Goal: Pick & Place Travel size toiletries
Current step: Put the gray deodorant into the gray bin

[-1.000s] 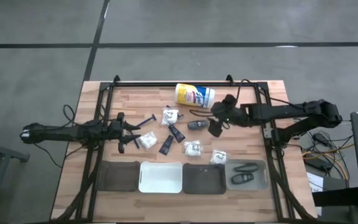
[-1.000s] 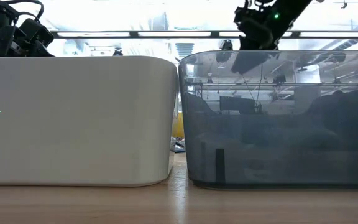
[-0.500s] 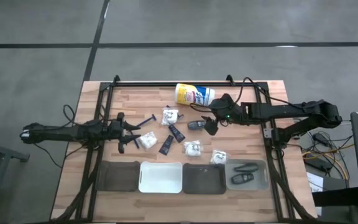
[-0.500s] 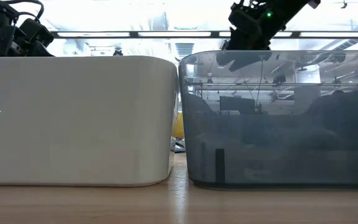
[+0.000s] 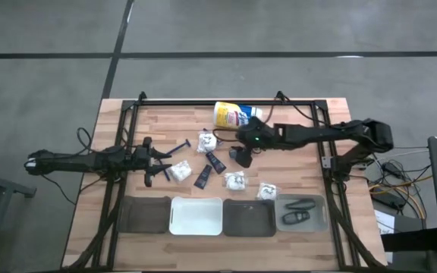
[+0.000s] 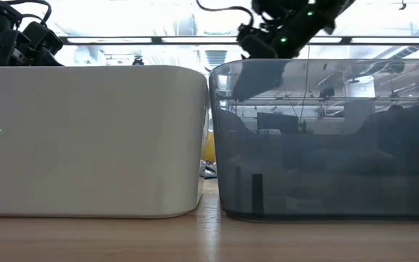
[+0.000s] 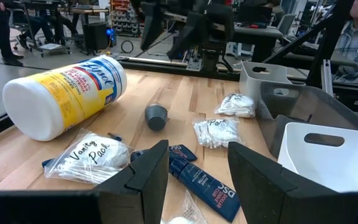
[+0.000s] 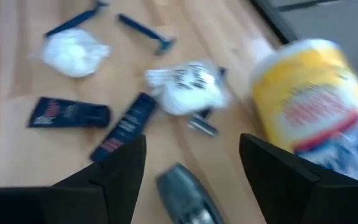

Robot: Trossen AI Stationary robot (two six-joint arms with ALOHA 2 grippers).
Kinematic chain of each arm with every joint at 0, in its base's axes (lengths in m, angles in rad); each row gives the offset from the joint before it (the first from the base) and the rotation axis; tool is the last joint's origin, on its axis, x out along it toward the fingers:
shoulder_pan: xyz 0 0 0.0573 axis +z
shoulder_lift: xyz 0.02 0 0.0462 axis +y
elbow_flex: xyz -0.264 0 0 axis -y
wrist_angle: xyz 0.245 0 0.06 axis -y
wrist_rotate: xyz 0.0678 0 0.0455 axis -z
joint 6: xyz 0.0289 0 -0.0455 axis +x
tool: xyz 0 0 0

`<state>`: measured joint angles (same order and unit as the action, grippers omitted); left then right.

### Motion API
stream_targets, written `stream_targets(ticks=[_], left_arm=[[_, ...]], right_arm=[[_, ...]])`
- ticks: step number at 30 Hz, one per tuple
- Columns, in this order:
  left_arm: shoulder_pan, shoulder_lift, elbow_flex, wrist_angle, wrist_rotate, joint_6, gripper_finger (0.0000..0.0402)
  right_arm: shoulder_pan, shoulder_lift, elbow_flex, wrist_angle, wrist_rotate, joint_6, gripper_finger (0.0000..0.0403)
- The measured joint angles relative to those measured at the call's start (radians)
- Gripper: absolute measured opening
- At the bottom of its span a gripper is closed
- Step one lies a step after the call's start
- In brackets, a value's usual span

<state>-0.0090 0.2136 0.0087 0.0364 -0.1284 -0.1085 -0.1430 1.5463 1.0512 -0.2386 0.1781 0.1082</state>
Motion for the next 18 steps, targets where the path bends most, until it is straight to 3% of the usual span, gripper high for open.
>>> stream_targets(ticks=[3,9,18], left_arm=[[0.0,0.0,0.0,0.0,0.0,0.0,0.0171],[0.0,0.003,0.0,0.0,0.0,0.0,0.0171],[0.0,0.005,0.0,0.0,0.0,0.0,0.0171]], right_arm=[[-0.013,0.061,0.062,-0.029,-0.066,-0.074,0.0244],[-0.028,0.152,0.148,-0.086,-0.098,-0.165,0.0244],[-0.078,0.131,0.058,-0.101,-0.159,-0.219,0.0309]])
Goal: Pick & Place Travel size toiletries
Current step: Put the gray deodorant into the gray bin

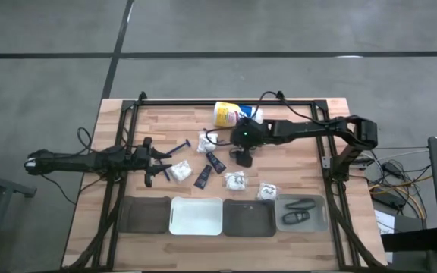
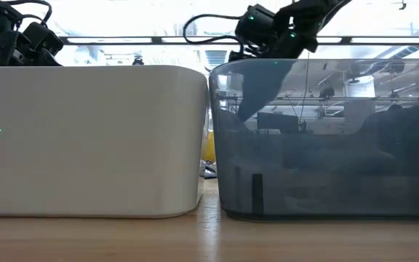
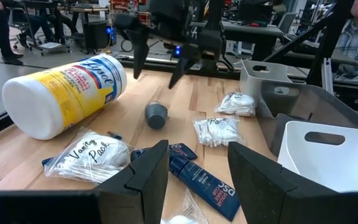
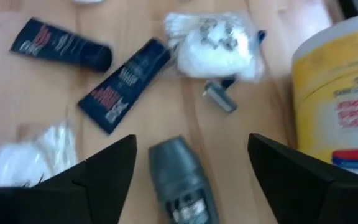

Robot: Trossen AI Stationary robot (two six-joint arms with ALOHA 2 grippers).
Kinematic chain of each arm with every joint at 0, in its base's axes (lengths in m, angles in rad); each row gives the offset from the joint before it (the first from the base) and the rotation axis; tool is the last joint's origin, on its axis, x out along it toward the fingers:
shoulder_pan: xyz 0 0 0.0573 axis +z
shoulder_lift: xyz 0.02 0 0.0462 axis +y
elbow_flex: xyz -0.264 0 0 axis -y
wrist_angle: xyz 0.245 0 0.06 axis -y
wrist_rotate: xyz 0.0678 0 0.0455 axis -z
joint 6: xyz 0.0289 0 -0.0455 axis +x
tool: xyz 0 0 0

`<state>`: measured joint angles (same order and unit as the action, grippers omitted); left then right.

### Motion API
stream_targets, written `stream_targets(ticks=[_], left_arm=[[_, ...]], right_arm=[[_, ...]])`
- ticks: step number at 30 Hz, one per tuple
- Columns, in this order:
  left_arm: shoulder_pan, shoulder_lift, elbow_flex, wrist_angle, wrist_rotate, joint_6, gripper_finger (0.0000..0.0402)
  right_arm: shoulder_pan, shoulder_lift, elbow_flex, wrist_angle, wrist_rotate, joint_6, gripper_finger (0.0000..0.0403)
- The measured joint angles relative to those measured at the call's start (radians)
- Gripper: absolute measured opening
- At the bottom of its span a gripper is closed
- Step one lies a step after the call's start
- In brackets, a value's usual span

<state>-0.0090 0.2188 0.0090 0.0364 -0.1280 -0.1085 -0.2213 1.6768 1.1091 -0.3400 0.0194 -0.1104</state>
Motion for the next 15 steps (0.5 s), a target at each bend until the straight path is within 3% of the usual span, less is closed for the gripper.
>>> stream_targets(ticks=[8,15], left_arm=[[0.0,0.0,0.0,0.0,0.0,0.0,0.0171],[0.0,0.0,0.0,0.0,0.0,0.0,0.0171]], right_arm=[[-0.022,-0.006,-0.095,0.089,-0.02,-0.06,0.0358],[-0.045,0.013,-0.145,0.128,-0.02,-0.103,0.035]])
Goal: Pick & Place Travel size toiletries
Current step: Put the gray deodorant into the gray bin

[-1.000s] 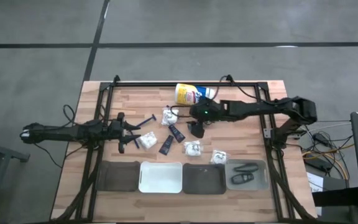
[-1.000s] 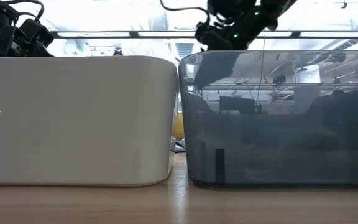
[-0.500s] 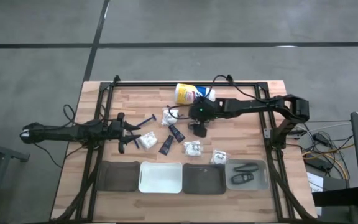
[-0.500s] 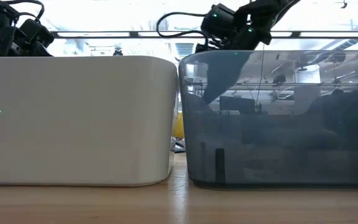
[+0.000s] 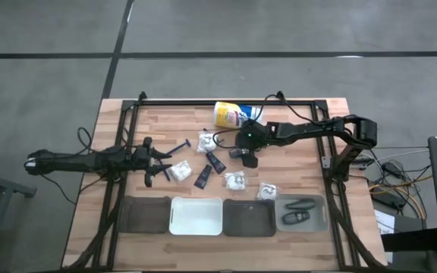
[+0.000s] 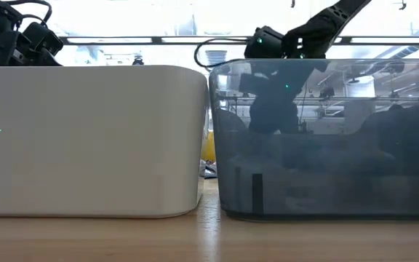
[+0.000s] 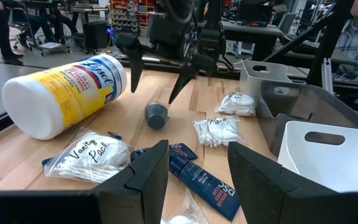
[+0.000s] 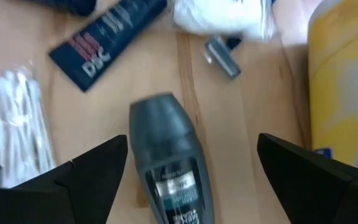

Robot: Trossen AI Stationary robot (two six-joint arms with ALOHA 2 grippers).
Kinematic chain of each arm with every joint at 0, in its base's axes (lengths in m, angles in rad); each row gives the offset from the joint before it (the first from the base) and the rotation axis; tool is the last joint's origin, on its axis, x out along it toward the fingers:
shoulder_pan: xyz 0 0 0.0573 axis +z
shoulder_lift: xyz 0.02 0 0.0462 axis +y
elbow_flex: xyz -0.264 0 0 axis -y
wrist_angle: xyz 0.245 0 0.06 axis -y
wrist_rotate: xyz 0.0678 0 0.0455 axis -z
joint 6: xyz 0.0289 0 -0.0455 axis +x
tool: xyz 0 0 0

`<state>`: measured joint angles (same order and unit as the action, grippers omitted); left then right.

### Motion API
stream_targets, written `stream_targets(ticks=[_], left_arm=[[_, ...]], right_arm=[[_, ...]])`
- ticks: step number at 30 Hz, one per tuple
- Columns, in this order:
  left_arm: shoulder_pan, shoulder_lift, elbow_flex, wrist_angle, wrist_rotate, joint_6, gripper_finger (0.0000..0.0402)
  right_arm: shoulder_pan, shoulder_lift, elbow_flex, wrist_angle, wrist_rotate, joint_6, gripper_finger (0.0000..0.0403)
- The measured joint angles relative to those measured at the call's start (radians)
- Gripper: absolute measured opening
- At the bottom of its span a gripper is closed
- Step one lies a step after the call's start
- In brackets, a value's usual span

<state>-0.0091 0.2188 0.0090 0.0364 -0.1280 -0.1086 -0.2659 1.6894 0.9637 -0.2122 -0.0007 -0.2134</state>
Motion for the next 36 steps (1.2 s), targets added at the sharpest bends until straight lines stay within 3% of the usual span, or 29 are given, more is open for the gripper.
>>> stream_targets(ticks=[19,30,36], left_arm=[[0.0,0.0,0.0,0.0,0.0,0.0,0.0171],[0.0,0.001,0.0,0.0,0.0,0.0,0.0171],[0.0,0.001,0.0,0.0,0.0,0.0,0.0171]], right_arm=[[-0.007,0.125,-0.026,0.05,-0.046,-0.02,0.0285],[-0.008,0.12,-0.026,0.052,-0.042,-0.002,0.0208],[-0.008,0.095,-0.026,0.051,-0.059,0.017,0.0212]])
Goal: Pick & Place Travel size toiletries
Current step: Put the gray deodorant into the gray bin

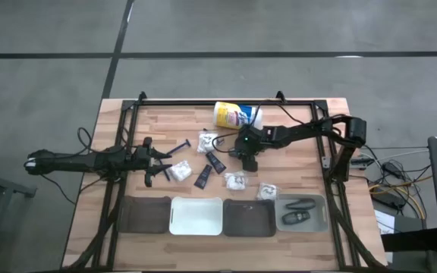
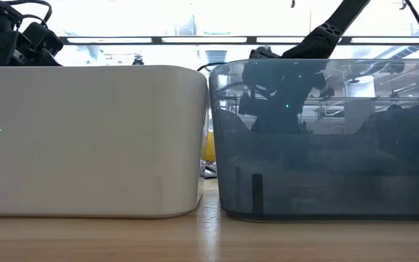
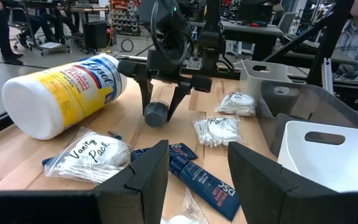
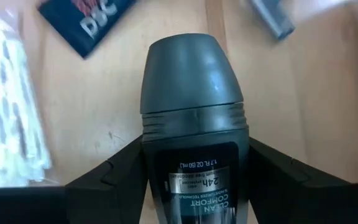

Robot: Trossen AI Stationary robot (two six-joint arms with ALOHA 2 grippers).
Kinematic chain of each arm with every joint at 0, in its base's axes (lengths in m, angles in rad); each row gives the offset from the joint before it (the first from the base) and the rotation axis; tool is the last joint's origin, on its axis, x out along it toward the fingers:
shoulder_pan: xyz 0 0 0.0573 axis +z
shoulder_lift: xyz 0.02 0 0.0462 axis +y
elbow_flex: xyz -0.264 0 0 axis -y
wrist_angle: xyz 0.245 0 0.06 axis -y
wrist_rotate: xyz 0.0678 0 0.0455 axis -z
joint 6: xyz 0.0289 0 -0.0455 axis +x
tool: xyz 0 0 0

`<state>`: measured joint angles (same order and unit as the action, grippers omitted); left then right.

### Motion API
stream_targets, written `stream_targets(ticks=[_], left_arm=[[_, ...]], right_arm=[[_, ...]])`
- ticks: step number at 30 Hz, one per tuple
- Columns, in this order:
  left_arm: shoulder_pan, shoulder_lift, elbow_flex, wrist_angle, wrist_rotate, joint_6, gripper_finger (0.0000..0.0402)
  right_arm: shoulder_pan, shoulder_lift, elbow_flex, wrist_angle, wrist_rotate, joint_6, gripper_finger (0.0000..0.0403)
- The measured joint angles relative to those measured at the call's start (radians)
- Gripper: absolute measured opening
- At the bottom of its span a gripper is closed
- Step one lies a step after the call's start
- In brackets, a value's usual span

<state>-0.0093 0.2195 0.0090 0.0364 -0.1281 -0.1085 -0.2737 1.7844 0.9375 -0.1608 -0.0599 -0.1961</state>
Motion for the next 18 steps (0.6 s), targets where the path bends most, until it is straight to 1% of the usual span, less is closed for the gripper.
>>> stream_targets(ticks=[4,12,18], left_arm=[[0.0,0.0,0.0,0.0,0.0,0.0,0.0171],[0.0,0.0,0.0,0.0,0.0,0.0,0.0171],[0.0,0.0,0.0,0.0,0.0,0.0,0.0171]], right_arm=[[0.001,-0.055,-0.002,-0.002,-0.003,0.005,0.0222],[0.001,-0.198,-0.019,-0.037,-0.018,0.036,0.0209],[0.024,-0.297,-0.044,-0.052,-0.023,0.047,0.0214]])
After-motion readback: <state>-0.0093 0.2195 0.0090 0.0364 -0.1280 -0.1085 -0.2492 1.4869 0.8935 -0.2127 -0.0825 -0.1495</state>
